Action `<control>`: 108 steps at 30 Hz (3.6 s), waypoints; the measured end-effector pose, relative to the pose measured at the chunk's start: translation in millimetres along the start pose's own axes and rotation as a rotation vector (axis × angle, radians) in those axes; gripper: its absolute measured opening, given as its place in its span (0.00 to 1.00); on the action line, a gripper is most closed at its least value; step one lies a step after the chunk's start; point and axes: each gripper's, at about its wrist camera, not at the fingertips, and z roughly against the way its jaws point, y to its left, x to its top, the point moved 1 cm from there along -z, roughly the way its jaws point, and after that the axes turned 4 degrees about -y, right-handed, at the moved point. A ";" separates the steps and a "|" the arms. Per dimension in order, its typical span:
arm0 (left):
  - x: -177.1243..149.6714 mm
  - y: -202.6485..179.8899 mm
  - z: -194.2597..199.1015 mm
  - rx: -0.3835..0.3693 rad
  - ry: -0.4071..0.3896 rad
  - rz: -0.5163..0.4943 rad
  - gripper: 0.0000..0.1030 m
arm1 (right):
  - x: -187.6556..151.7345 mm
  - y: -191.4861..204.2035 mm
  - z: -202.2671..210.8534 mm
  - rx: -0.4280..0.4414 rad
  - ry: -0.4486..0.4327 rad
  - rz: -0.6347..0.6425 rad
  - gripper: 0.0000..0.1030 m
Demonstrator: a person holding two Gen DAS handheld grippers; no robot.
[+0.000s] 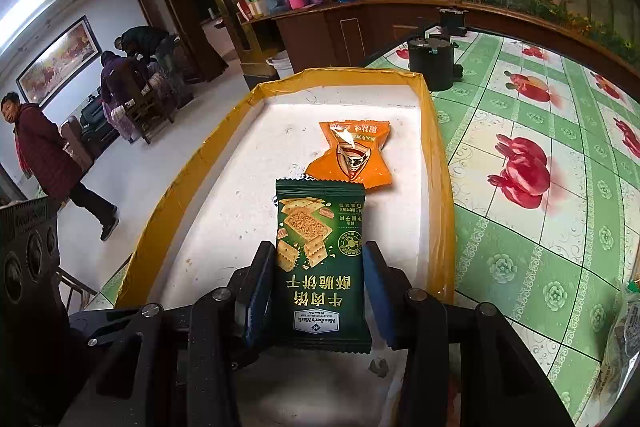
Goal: Organize snacks
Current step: 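Carry the green bag into the tray and release it with the right tool, then lower the white packet into the tray and open the left tool, then grasp the clear plastic bag with the left tool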
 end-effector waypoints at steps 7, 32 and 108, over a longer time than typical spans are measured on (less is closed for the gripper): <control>0.2 0.1 0.1 0.000 0.000 0.000 0.13 | -1.3 1.8 -0.8 -0.020 -0.013 0.022 0.47; -0.9 0.0 4.4 -0.012 -0.027 0.001 0.51 | 1.5 -8.6 21.7 0.023 -0.080 -0.046 0.61; 3.3 -211.7 -102.2 -0.324 0.178 0.066 0.75 | -75.3 -237.7 212.9 0.019 -0.322 -0.633 0.62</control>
